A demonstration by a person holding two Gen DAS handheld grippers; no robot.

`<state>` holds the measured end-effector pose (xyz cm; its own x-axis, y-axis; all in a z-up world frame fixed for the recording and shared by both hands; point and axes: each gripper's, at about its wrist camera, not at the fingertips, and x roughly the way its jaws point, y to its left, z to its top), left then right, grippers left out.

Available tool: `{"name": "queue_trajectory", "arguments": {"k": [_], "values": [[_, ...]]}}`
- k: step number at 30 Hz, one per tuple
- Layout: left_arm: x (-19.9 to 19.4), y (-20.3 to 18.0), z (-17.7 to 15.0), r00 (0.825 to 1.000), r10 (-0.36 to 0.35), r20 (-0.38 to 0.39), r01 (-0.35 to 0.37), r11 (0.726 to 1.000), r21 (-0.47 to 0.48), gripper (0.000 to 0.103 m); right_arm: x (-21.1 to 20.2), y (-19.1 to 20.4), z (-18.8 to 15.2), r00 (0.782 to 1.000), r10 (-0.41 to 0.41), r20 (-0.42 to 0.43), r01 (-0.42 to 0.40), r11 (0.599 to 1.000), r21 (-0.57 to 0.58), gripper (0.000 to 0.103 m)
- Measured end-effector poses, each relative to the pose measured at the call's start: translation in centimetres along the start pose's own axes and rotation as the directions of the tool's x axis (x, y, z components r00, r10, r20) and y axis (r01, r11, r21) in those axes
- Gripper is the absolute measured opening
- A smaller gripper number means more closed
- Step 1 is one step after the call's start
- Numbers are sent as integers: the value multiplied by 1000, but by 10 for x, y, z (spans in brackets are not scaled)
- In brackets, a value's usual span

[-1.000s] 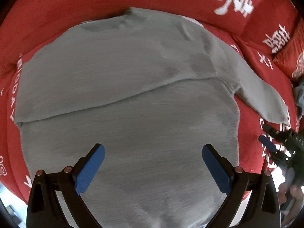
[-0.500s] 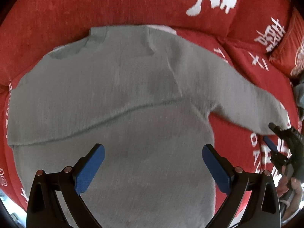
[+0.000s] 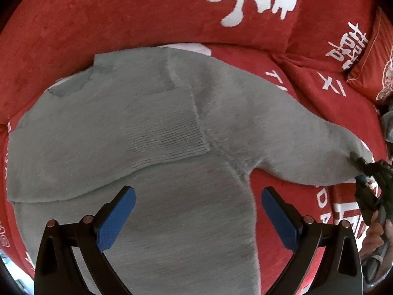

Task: Fold small clothes
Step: 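Grasp the cuff of the other sleeve with the right tool, then fold the held sleeve across the sweatshirt body with the right tool, release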

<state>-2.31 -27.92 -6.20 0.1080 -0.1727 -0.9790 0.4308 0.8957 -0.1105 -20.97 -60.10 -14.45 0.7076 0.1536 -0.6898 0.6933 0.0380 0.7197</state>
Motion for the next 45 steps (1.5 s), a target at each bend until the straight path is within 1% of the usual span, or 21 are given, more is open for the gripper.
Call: {"name": "queue_trajectory", "arguments": {"k": [2,5,6,8,10,12,15,18,22,24,25,27,29,31,35,38,41,42,43,44,45], "values": [[-1,-4,1,1000,-7,7,7,1000,3,103,-2,5,1,1000,14,-7,-14,1000,1,7],[-6,-4,-1,1000,-13,20,13,1000,9,103,-3,14,1,998,62,-17,-62,998,2,7],[-7,-3,-1,1000,-14,23,13,1000,9,103,-4,20,0,996,91,-21,-91,996,-4,7],[-11,6,-1,999,-7,34,7,1000,5,103,-4,33,-2,992,126,-30,-127,992,-24,7],[-15,18,0,999,4,47,-4,1000,-6,103,-3,53,-7,985,163,-48,-166,984,-67,7],[-19,34,0,998,22,61,-20,1000,-23,103,1,77,-13,981,180,-69,-187,975,-121,7],[-24,58,-1,996,44,71,-41,998,-46,103,12,117,-25,971,213,-106,-231,952,-199,7],[-28,82,-3,995,60,76,-54,995,-80,103,27,155,-45,955,251,-157,-285,923,-258,7],[-35,117,-6,993,81,87,-68,987,-143,103,50,208,-82,934,267,-236,-339,870,-359,7],[-38,134,-7,991,96,94,-79,982,-170,103,63,235,-106,927,245,-284,-352,830,-434,7],[-41,144,-8,990,104,99,-85,980,-182,103,72,251,-124,923,220,-315,-357,797,-487,7],[-44,164,-10,988,118,103,-95,974,-206,103,84,271,-150,918,182,-352,-362,750,-554,7],[-45,181,-11,986,129,104,-103,968,-230,103,103,290,-186,906,134,-401,-374,695,-614,7],[-47,198,-14,985,140,105,-109,961,-255,103,117,299,-212,899,93,-428,-378,658,-651,7],[-49,231,-20,980,169,105,-131,944,-302,103,157,304,-273,893,-38,-449,-350,569,-744,7],[-48,254,-25,976,189,105,-143,929,-341,103,185,293,-306,878,-124,-462,-330,542,-773,7],[-42,271,-29,979,183,89,-137,917,-374,103,212,273,-335,867,-233,-440,-279,504,-817,7],[-38,276,-30,981,179,80,-136,916,-378,103,219,267,-340,861,-260,-436,-266,500,-824,11],[-34,278,-30,981,177,72,-137,914,-381,103,226,260,-345,851,-283,-442,-258,507,-822,11],[-32,279,-30,982,176,69,-138,914,-382,103,234,251,-349,836,-311,-452,-244,527,-814,12],[-29,280,-31,982,174,69,-135,915,-381,103,238,243,-348,826,-337,-452,-221,543,-810,22]]}}
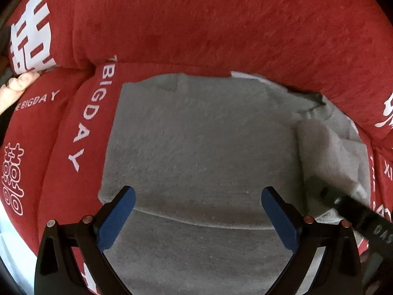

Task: Fold small clothes
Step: 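Fold the held sleeve across the sweatshirt body with the right tool, release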

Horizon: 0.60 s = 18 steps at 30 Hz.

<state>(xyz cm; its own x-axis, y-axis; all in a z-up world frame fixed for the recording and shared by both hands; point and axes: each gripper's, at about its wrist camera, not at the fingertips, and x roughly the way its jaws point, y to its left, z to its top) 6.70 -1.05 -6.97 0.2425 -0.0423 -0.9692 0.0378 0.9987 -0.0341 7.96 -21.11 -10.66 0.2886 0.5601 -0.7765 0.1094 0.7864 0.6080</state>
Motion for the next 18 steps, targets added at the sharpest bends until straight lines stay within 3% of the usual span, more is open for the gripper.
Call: {"name": "queue_trajectory", "arguments": {"k": [2,6,9,11,14,16,18], "values": [[3,-1,-1,1000,-11,-2,11,1000,7,103,6,-9,-7,1000,-16,-19,17,997,70,32],[8,-2,-3,999,-32,-14,32,999,20,103,-18,-39,-18,994,78,76,-95,963,254,33],[15,0,-2,999,-43,-32,44,999,21,103,-26,-66,-22,980,119,160,-178,886,427,33],[20,3,-2,997,-47,-55,49,998,27,103,-25,-85,-25,963,158,218,-252,810,530,33],[18,10,-6,999,-39,-38,40,999,34,103,-24,-94,-26,938,185,293,-329,740,587,8],[12,17,-9,999,-40,-15,41,999,32,103,-27,-84,-18,942,168,290,-305,786,538,8],[5,28,-11,999,-50,4,49,999,22,103,-25,-53,-4,961,148,234,-234,886,401,8]]}}
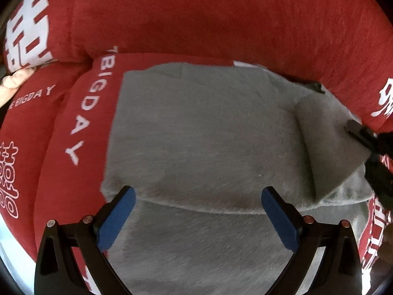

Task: Fold small clothes

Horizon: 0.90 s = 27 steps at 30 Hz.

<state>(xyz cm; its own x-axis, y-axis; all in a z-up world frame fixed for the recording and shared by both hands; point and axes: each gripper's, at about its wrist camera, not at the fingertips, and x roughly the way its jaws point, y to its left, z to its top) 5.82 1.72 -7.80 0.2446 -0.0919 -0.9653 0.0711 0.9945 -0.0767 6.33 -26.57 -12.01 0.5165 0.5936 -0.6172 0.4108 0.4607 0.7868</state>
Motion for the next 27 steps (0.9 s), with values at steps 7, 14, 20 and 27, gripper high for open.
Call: {"name": "queue_trajectory", "arguments": {"k": [7,14,20,27], "values": [[-9,37,-6,1000,26,-4,-26,1000,-6,103,71,92,-50,958,-205,-199,77,857,-510,8],[-11,71,-15,998,66,1,-66,996,-60,103,122,93,-83,884,-363,-296,117,782,-612,25],[-27,64,-12,998,47,40,-44,996,-79,103,80,78,-77,920,-257,-296,88,872,-482,51],[-15,31,11,999,20,41,-18,998,-52,103,-52,-18,-38,973,-210,-95,200,975,-101,51]]}}
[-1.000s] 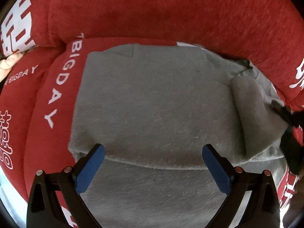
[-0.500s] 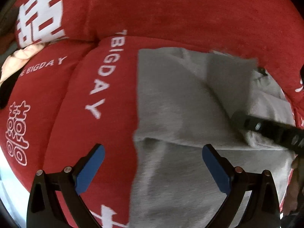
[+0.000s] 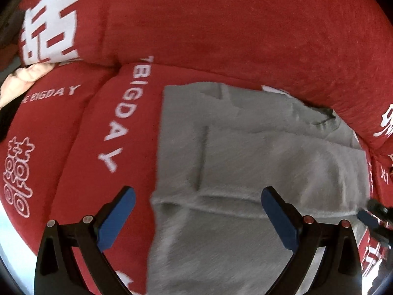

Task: Fold small clothes

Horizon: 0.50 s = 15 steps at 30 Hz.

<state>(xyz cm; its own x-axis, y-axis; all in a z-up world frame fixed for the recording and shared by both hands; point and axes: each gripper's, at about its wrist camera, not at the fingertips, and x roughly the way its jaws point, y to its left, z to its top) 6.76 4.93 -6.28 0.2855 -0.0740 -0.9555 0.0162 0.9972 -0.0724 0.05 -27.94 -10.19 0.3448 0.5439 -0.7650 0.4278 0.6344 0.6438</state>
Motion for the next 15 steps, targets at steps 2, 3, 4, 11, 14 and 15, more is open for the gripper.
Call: {"name": "queue_trajectory", "arguments": {"k": [2,3,4,11,14,15], "values": [[8,-11,3,1000,-2,-10,2,1000,7,103,-29,-41,1,997,-6,73,-4,991,134,51],[12,-16,4,1000,2,-14,-2,1000,11,103,-40,-59,1,995,-13,103,-6,984,180,51],[16,-20,5,1000,8,-20,-8,1000,17,103,-49,-70,3,993,-18,115,-6,979,206,51],[33,-39,0,996,72,-55,-69,996,65,103,-52,-125,17,982,67,179,-130,920,369,11],[28,-43,-2,996,72,-45,-69,995,71,103,-56,-120,22,976,66,208,-135,932,336,7],[27,-44,-3,997,70,-40,-67,995,73,103,-56,-109,20,972,70,225,-139,942,306,7]]}}
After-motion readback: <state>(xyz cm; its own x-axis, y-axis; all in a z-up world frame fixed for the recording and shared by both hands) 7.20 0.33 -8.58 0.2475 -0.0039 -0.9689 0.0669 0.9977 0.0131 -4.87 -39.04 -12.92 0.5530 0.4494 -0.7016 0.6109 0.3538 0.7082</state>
